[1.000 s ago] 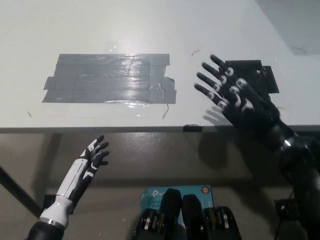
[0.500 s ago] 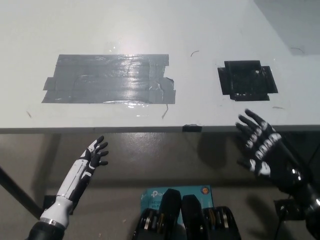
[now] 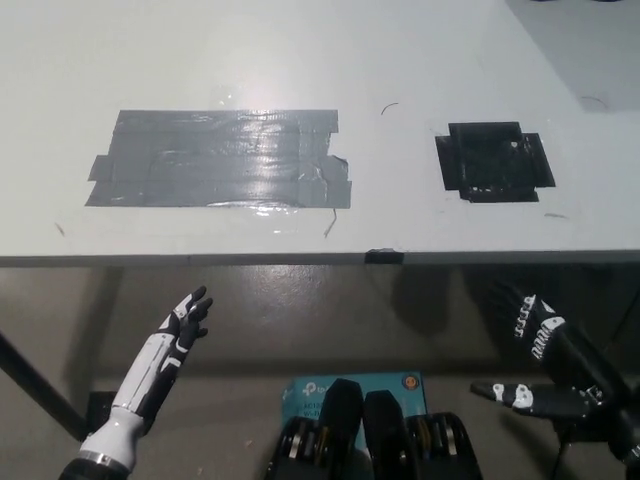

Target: An orange duster is kept infront of the robot in the middle of the table and the robot extends its right arm to grab the duster, picks it up and hands it to a person

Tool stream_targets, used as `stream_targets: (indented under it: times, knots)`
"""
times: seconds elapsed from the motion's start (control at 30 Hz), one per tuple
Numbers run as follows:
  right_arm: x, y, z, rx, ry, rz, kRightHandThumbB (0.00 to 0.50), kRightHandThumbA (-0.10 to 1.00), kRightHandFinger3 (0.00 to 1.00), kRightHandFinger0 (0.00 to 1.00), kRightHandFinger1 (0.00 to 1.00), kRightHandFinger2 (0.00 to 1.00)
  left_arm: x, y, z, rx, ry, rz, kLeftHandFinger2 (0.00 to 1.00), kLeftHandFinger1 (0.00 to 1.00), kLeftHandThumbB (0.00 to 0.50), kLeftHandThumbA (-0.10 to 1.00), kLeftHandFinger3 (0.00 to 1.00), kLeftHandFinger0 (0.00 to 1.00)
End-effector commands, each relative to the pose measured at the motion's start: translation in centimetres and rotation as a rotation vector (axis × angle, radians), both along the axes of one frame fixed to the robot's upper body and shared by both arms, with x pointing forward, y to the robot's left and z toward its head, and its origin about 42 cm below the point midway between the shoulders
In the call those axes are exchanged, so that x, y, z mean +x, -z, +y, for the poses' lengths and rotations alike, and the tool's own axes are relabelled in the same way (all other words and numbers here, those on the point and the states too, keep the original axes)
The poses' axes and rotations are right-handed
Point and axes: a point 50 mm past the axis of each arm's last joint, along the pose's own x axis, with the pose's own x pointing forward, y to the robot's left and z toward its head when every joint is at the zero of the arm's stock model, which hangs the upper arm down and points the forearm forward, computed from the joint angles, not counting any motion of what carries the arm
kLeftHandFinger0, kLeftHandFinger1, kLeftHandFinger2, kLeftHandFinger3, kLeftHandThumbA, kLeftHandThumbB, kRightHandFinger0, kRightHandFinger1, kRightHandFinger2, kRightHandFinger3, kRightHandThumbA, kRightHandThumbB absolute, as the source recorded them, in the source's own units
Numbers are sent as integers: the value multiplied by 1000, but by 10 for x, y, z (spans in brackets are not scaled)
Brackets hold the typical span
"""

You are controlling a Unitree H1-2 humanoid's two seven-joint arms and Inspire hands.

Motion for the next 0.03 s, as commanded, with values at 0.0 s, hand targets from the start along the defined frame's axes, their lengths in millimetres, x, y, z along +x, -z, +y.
stream_targets:
  times: [0.0]
  knots:
    - [4,-8,-3,-105,-7,-100,274,1000,1000,1000,1000,1000,-2,-8,1,-4,-1,-70,1000,1000,172,1000,1000,971]
